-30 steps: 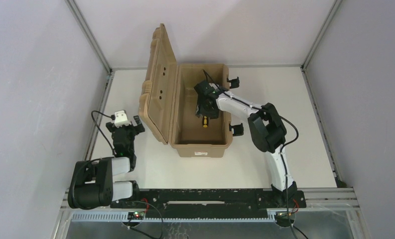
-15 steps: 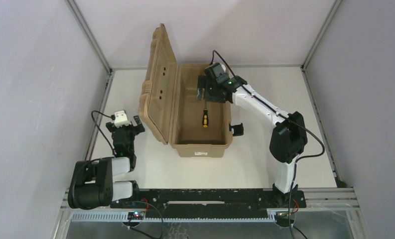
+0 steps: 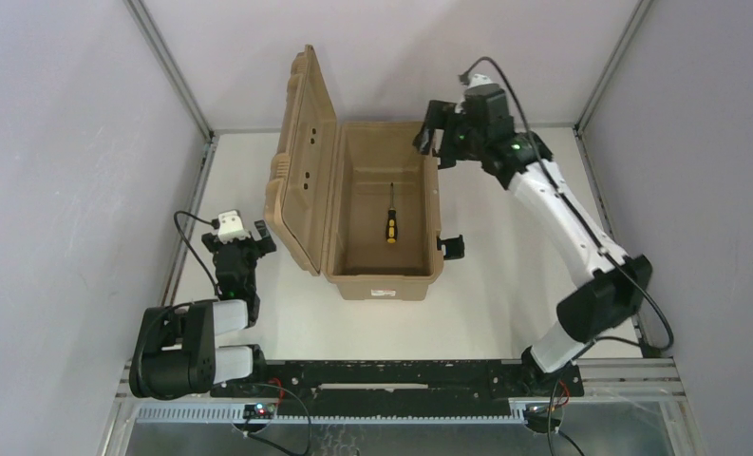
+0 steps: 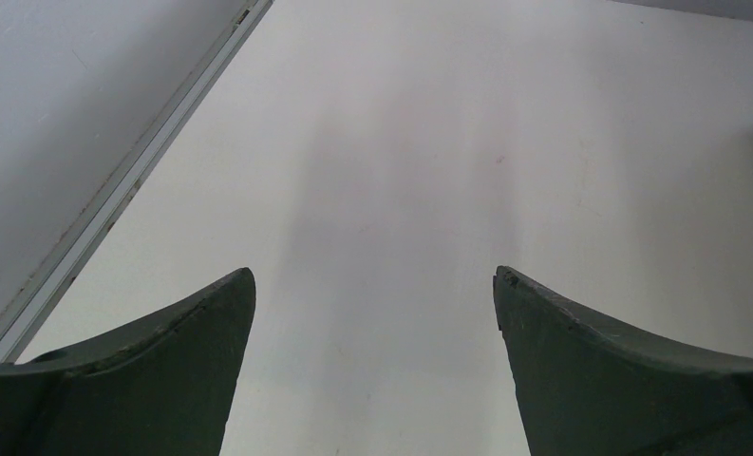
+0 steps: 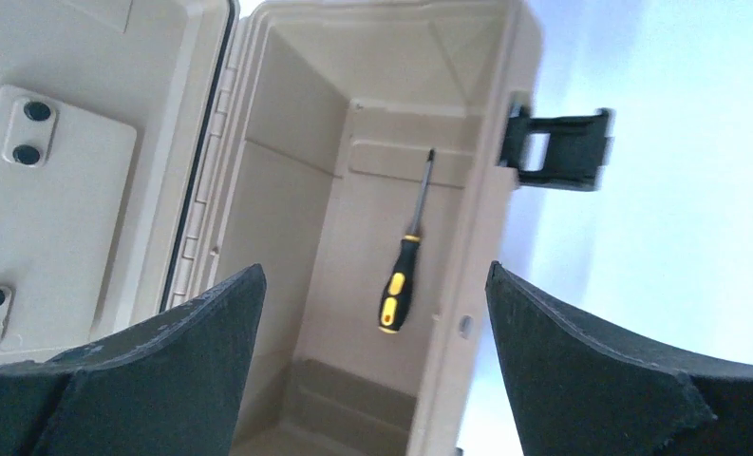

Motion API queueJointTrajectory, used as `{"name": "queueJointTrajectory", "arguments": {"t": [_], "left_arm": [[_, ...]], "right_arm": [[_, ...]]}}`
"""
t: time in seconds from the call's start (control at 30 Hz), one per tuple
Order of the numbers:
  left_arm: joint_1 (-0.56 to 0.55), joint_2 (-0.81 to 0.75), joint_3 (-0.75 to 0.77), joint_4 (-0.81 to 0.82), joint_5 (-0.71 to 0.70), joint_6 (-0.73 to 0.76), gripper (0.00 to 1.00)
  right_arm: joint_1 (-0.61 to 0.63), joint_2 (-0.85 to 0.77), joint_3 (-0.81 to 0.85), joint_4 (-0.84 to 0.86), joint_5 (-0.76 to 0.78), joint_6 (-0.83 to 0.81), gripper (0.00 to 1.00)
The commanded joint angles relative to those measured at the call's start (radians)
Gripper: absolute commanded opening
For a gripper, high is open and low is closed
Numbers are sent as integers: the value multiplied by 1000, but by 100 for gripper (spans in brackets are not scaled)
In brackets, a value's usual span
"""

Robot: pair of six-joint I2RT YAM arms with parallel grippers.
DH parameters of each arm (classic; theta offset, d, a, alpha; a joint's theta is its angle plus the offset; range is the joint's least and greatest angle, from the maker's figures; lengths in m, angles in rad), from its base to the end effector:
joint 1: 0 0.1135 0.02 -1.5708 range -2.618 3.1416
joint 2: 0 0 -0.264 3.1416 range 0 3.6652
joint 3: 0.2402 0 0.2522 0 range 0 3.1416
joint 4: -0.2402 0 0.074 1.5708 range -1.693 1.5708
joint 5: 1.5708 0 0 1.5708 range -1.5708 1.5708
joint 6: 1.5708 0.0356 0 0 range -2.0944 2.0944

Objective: Put the screwdriver in the bin
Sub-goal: Reset both arms

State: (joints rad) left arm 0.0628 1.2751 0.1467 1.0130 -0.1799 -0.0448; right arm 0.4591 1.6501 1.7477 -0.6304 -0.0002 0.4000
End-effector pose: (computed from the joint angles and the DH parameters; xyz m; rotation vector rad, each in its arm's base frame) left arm 0.2096 0.0196 0.1578 -0.2253 1.6719 0.1651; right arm 0.3346 0.1654 0.4046 -0.0635 2.1451 0.5107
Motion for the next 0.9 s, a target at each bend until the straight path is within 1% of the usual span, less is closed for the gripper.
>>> {"name": "queueJointTrajectory", "arguments": {"t": [0.0,0.2,0.4,0.53,0.73,0.87], "left_arm": [[0,-17,45,39,-1,14,100],[-1,-18,46,39,-2,14,100],[0,-17,45,39,-3,14,100],[0,-17,45,39,-2,15,100],[0,-17,46,39,-2,14,100],[0,-17,45,39,-1,15,100]], "right_arm": [[-82,-141,-118,102,-64,-81,94],[-193,-305,-355,228,-61,-127,95],[-274,-382,-515,294,-50,-175,96],[-302,-418,-631,374,-30,-193,96],[-318,-456,-828,586,-15,-211,96],[-318,-450,-870,658,-10,-221,97]]}}
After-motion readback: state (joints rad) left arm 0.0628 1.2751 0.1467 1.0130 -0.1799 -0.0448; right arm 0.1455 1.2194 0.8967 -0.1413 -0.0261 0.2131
